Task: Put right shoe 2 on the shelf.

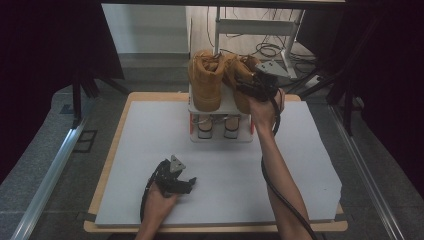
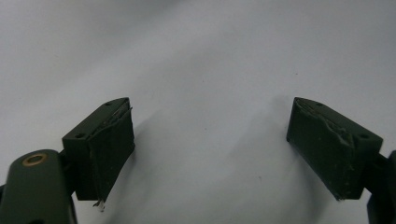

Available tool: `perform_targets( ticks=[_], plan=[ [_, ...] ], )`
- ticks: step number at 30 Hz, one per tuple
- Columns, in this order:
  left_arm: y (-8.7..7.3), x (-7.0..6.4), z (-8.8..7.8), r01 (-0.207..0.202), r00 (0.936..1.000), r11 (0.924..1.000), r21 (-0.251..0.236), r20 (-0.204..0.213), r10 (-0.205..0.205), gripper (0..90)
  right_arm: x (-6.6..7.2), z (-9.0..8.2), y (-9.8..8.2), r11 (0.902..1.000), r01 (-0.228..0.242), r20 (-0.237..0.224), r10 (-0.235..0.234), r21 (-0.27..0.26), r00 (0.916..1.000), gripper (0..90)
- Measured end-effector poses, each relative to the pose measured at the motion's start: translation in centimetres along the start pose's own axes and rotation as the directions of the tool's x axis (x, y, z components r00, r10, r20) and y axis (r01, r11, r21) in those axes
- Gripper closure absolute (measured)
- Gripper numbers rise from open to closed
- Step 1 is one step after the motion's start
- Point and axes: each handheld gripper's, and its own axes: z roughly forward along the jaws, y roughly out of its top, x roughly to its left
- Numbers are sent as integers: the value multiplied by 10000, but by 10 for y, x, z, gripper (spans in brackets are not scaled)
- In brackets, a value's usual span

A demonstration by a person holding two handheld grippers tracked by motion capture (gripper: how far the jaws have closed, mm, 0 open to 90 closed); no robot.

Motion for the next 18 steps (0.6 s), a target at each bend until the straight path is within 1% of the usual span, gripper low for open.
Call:
perform_targets(
  ticks=[2, 3, 4, 5, 9, 12, 18],
  plan=[
    [0, 0, 0, 5, 10000, 10000, -3, -1, -5, 149, 0, 0, 2, 9998, 109, -74, -108, 191, 9999, 105],
    [0, 0, 0, 12, 10000, 10000, -13, 9, -12, 148, 0, -1, 2, 9995, 143, -339, -134, 273, 9993, 65],
    [0, 0, 0, 5, 10000, 10000, -15, 3, -5, 148, -1, -1, 2, 9993, 75, -553, -55, 354, 9985, 38],
    [0, 0, 0, -6, 10000, 10000, -13, -3, 6, 149, -3, -3, 1, 9990, 10, -713, 21, 436, 9975, 29],
    [0, -1, 0, -63, 10000, 10000, 4, -48, 63, 148, -8, -9, -4, 9985, -115, -911, 163, 530, 9957, 26],
    [0, 0, 0, -48, 10000, 10000, 3, -38, 48, 149, -9, -14, -7, 9979, -155, -943, 215, 629, 9953, 31],
    [0, -1, 0, -61, 10000, 10000, -5, -53, 61, 148, -7, -25, -14, 9957, 97, -1002, -4, 923, 9950, 41]
  ],
)
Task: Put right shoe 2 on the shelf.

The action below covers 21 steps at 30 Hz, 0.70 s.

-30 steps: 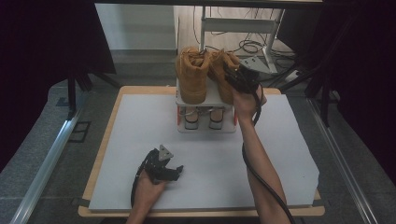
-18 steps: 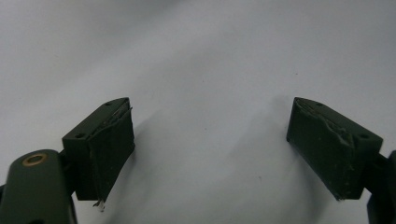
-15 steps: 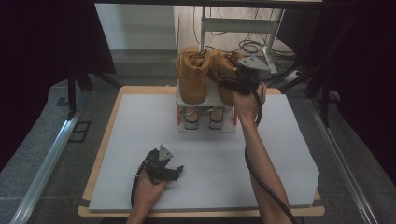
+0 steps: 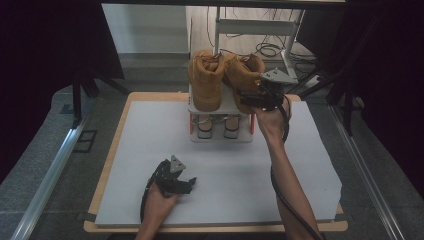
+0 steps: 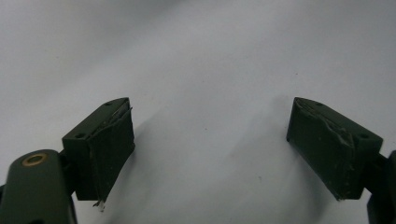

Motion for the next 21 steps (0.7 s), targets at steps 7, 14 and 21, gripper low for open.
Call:
perform_targets(
  ticks=[7, 14, 21],
  plan=[
    [0, 0, 0, -1, 10000, 10000, -13, 3, 1, 148, 1, -11, -10, 9997, -149, -119, 151, 187, 9998, 91],
    [0, 0, 0, -24, 10000, 10000, 0, 1, 24, 148, -4, -24, -23, 9978, -110, -239, 125, 647, 9996, 246],
    [0, 0, 0, -32, 10000, 10000, 32, -1, 32, 148, -15, -42, -37, 9966, -110, -730, 170, 812, 9972, 456]
  ],
)
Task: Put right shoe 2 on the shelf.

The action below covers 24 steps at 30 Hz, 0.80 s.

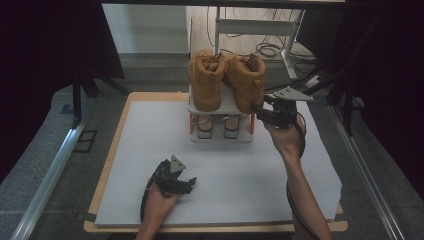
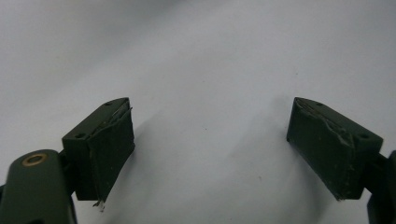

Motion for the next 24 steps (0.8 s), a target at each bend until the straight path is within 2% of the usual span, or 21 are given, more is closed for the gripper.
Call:
perform_targets(
  ticks=[7, 10, 14, 19, 24],
  plan=[
    [0, -1, 0, 65, 10000, 10000, -30, -3, -65, 148, -2, -11, -16, 9992, 366, -100, -365, 178, 9993, 635],
    [0, 0, 0, 52, 10000, 10000, -13, 0, -52, 148, -4, -13, -21, 9994, 331, -222, -328, 118, 9992, 726],
    [0, -1, 0, 33, 10000, 10000, -14, -15, -33, 148, -8, -14, -25, 9998, 177, -59, -177, 45, 9998, 840],
    [0, 0, 0, -31, 10000, 10000, 1, -26, 31, 148, -13, -12, -28, 9999, -22, 16, 21, 99, 10000, 891],
    [0, 0, 0, -38, 10000, 10000, 7, -29, 38, 148, -16, -6, -32, 9996, -243, -215, 246, 175, 9995, 899]
  ],
)
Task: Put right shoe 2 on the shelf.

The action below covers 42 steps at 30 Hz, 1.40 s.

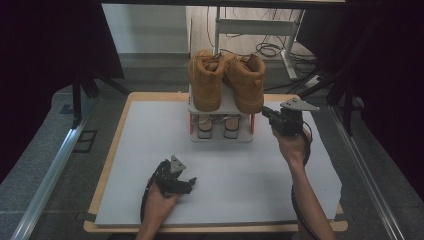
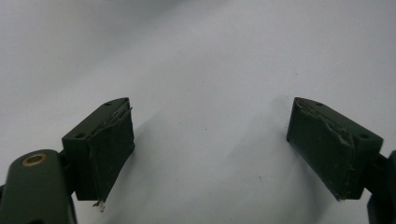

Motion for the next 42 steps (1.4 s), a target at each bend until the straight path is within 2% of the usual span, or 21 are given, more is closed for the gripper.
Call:
perform_targets(
  ticks=[7, 15, 34, 42],
  plan=[
    [0, 0, 0, 37, 10000, 10000, -7, 19, -37, 148, 0, 1, -2, 9997, -138, -144, 135, -206, 9998, 900],
    [0, 0, 0, 53, 10000, 10000, 2, 18, -53, 148, 12, 12, 1, 9998, 102, -394, -109, -172, 9992, 899],
    [0, -1, 0, 11, 10000, 10000, -30, -38, -11, 148, 24, 35, 8, 9999, 105, -476, -107, -48, 9988, 899],
    [0, -1, 0, 19, 10000, 10000, -25, -26, -19, 148, 25, 39, 9, 10000, 98, -488, -99, -19, 9988, 895]
  ],
)
